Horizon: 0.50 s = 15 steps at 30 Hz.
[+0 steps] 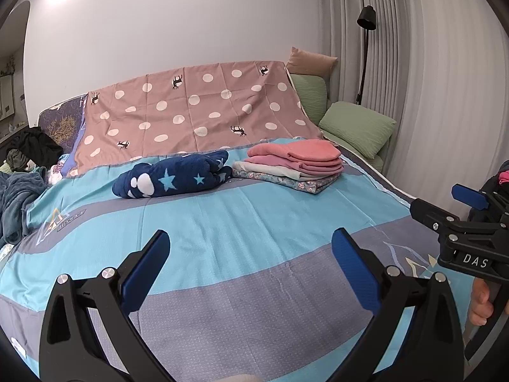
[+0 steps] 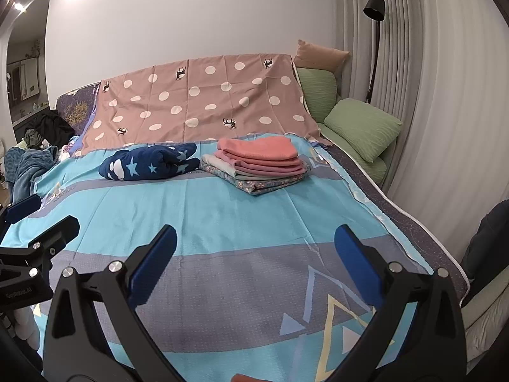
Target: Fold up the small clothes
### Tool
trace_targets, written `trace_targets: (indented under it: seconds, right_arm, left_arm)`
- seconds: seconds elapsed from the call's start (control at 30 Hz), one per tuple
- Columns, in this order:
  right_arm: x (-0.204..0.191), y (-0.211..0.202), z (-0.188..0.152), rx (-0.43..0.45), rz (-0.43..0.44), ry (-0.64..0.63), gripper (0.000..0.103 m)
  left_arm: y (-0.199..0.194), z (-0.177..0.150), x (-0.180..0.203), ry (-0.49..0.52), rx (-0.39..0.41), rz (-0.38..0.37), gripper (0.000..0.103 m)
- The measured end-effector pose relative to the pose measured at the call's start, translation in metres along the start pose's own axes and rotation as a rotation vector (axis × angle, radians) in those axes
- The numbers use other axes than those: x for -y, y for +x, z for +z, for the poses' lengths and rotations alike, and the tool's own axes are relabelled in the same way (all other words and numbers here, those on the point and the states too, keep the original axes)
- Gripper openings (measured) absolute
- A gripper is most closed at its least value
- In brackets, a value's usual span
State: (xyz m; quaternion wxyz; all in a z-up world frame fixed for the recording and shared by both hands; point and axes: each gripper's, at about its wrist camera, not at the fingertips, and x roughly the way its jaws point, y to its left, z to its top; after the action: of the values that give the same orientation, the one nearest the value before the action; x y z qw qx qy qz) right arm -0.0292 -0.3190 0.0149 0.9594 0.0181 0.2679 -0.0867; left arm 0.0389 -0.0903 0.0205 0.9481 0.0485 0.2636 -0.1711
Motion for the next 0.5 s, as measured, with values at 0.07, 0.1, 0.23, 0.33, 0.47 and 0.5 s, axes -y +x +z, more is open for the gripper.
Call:
trace_targets:
  seconds: [0.07, 0.1, 0.23, 0.33, 0.47, 0.5]
  right_arm:
    - [-0.0008, 0.0010, 0.0001, -0.003, 0.000, -0.002, 0.101]
    - [-0.0018, 0.0014, -0.0001, -0.004, -0.001, -0.003, 0.101]
    - [-0.0033, 0.0033, 0.0001, -0.006, -0.001, -0.005, 0.101]
    - [-0.0035, 0.0030, -0.0001, -0.006, -0.002, -0.005, 0.101]
    - [-0.0055, 0.0044, -0.0002, -0.008, 0.000, -0.008, 0.101]
    - [-0.0064, 0.0053, 0.0000, -0.008, 0.001, -0.009, 0.101]
  left_arm:
    - [0.0016, -0.0009, -0.0012, -0.001, -0.004, 0.001, 0.102]
    - [0.0025, -0.0013, -0.0021, -0.002, -0.006, 0.002, 0.102]
    - [0.0055, -0.0032, -0.0039, -0.003, -0.013, 0.012, 0.102]
    - [0.0067, -0.0050, -0.0060, -0.005, -0.017, 0.015, 0.102]
    - [0.0100, -0.0050, -0.0084, -0.005, -0.026, 0.016, 0.102]
    - [0.0106, -0.0052, -0.0084, -0.006, -0.028, 0.017, 0.102]
